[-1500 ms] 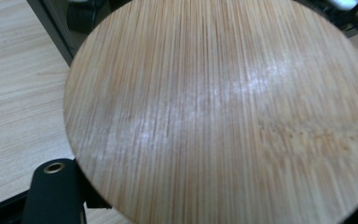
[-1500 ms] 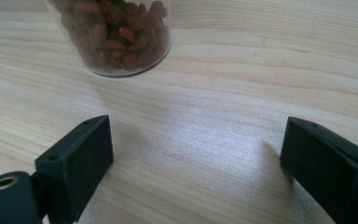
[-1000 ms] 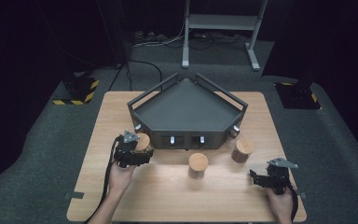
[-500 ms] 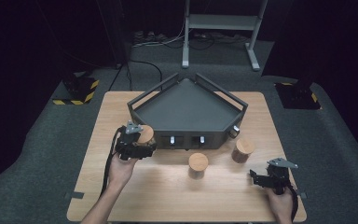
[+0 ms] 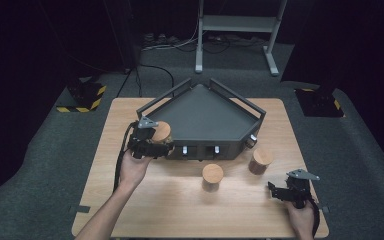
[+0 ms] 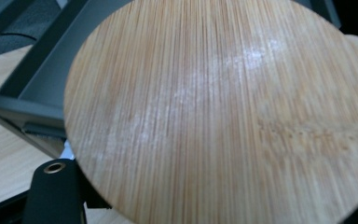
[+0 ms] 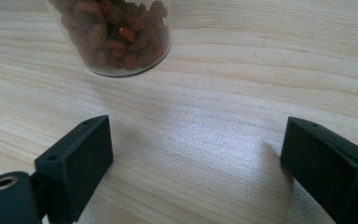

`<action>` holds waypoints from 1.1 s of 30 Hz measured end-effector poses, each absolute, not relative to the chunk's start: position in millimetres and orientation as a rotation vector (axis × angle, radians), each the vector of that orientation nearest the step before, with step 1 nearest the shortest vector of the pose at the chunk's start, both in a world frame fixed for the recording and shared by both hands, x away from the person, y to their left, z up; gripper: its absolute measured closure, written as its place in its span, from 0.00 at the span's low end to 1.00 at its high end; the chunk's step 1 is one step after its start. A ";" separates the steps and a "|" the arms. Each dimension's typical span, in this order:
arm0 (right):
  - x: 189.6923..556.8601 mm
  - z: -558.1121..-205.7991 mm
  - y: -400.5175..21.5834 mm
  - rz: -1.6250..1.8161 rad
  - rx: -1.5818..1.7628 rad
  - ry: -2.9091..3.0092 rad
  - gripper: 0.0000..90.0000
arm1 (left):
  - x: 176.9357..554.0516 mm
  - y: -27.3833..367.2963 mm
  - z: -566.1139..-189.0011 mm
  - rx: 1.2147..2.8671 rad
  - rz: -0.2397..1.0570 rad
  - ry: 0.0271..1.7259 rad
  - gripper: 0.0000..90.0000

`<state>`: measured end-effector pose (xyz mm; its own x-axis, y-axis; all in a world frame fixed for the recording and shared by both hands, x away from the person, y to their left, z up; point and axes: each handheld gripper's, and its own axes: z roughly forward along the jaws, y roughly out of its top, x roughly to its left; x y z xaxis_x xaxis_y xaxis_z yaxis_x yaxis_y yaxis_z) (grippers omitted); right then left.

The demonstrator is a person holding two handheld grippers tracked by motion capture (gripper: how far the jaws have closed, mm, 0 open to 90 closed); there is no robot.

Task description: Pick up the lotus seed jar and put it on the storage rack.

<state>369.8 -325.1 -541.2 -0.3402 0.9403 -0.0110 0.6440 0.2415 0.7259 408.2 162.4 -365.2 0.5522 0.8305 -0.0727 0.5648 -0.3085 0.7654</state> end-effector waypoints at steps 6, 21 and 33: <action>369.7 -541.2 -325.1 0.881 1.447 2.071 0.10 | 416.8 161.1 -356.7 2.004 0.449 1.124 0.28; 369.7 -541.2 -325.1 0.881 1.447 2.071 0.10 | 443.7 145.5 -347.7 2.032 0.454 1.119 0.28; 369.6 -541.2 -325.0 0.881 1.450 2.070 0.10 | 468.3 137.2 -357.7 2.046 0.454 1.156 0.28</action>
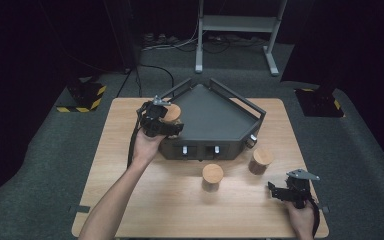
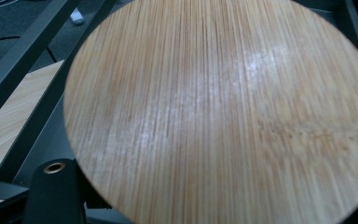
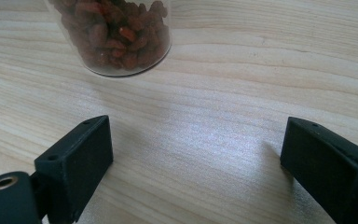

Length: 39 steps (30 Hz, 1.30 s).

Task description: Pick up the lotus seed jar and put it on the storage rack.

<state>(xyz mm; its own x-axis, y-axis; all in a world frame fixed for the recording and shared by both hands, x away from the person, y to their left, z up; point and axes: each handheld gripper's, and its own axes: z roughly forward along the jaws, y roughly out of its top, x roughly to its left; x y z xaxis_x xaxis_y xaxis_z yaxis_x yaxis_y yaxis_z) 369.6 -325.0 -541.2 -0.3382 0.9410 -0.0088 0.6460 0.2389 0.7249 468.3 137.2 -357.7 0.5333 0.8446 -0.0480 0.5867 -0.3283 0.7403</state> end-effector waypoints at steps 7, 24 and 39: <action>369.6 -541.2 -324.9 0.881 1.450 2.069 0.10 | 478.5 136.1 -365.6 2.058 0.468 1.184 0.28; 369.6 -541.2 -324.9 0.881 1.451 2.069 0.10 | 490.9 130.1 -379.2 2.087 0.486 1.230 0.28; 369.6 -541.2 -324.8 0.880 1.452 2.069 0.10 | 494.3 131.1 -387.5 2.091 0.475 1.250 0.28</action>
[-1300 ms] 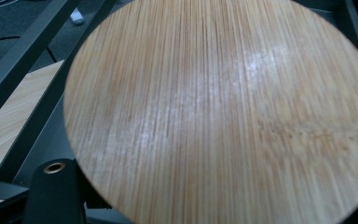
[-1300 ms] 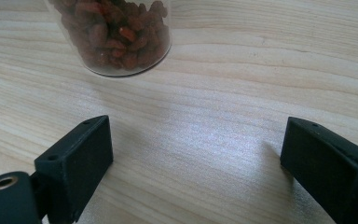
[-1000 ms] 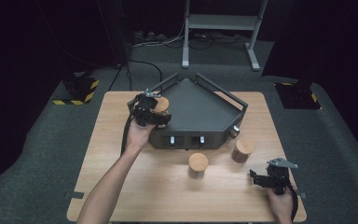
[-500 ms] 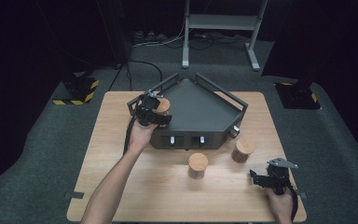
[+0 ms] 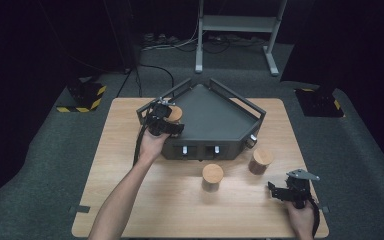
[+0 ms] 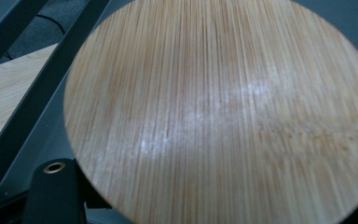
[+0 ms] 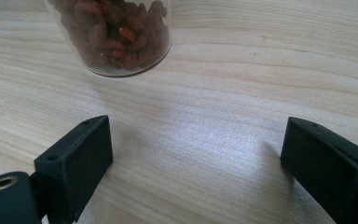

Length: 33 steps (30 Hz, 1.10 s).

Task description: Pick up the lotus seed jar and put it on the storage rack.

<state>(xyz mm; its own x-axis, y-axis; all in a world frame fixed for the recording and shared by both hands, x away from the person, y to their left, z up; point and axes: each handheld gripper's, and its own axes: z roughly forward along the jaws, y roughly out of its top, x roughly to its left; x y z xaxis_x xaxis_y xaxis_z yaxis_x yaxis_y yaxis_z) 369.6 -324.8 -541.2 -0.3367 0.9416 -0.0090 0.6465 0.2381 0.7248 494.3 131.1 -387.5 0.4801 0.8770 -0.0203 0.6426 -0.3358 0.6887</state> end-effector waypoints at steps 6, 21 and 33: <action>369.6 -541.2 -324.9 0.880 1.451 2.069 0.10 | 492.5 132.1 -389.1 2.085 0.486 1.240 0.28; 369.6 -541.2 -324.8 0.880 1.451 2.069 0.10 | 489.4 130.0 -391.3 2.098 0.514 1.229 0.28; 369.6 -541.2 -324.9 0.880 1.450 2.069 0.10 | 489.8 130.5 -390.9 2.104 0.497 1.207 0.20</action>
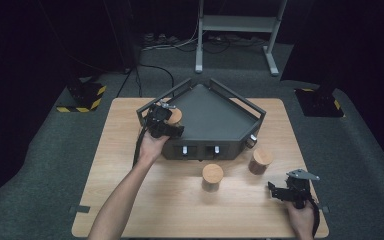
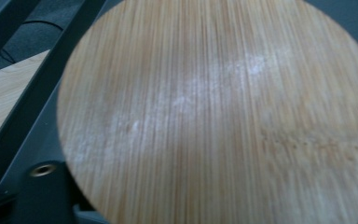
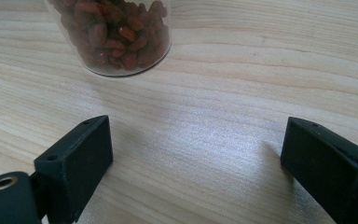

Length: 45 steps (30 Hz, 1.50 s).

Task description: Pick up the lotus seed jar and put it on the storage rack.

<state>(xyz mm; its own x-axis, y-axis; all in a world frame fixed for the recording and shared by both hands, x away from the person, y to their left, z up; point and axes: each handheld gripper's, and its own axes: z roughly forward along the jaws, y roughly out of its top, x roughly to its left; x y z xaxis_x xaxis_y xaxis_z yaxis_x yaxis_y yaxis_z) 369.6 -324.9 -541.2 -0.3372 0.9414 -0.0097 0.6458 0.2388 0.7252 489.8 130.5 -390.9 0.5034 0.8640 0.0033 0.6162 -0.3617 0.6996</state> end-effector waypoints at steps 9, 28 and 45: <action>369.6 -541.1 -324.9 0.880 1.451 2.069 0.10 | 485.8 130.7 -389.2 2.085 0.520 1.205 0.02; 369.7 -541.2 -324.9 0.880 1.449 2.069 0.10 | 461.8 134.2 -379.0 2.058 0.532 1.188 0.03; 369.7 -541.2 -325.0 0.880 1.449 2.070 0.10 | 446.0 145.1 -380.5 2.042 0.533 1.191 0.04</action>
